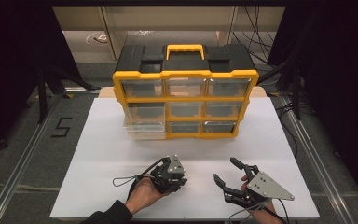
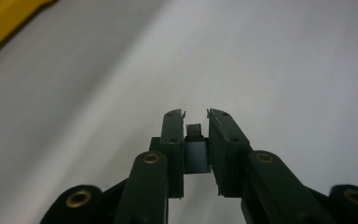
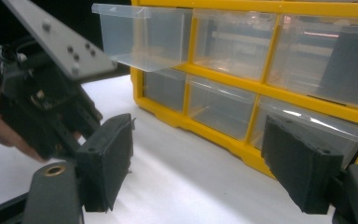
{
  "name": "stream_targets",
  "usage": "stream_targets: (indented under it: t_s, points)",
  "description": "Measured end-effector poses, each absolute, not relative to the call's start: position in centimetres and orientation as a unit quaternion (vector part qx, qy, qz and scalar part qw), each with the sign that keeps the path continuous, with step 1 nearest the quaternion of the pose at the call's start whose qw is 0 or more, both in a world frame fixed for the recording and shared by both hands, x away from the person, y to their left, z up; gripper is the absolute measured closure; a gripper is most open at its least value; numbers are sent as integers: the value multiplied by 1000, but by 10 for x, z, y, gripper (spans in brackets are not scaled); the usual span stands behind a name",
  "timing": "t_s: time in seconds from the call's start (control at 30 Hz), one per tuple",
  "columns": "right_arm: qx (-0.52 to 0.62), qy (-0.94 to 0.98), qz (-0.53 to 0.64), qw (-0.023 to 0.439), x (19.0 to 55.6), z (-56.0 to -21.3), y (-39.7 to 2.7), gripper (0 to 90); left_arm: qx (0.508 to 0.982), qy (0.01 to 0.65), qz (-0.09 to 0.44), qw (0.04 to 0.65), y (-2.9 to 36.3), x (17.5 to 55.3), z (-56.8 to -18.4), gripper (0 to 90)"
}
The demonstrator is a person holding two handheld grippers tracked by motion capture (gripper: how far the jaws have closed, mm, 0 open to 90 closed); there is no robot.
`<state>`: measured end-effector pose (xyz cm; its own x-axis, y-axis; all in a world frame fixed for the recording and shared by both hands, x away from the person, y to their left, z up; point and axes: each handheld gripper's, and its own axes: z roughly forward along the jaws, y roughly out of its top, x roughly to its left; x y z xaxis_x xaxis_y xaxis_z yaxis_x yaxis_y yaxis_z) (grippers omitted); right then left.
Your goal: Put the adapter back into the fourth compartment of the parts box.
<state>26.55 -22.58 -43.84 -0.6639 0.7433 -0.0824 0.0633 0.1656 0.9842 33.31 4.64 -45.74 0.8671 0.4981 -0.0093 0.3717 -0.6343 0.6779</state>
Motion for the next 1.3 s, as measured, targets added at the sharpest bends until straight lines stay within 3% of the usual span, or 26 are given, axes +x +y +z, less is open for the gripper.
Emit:
stream_targets:
  t_s: [1.3]
  points:
    - [287,704,580,294,265,-438,-226,260,841,268,131,451,81,334,-408,761]
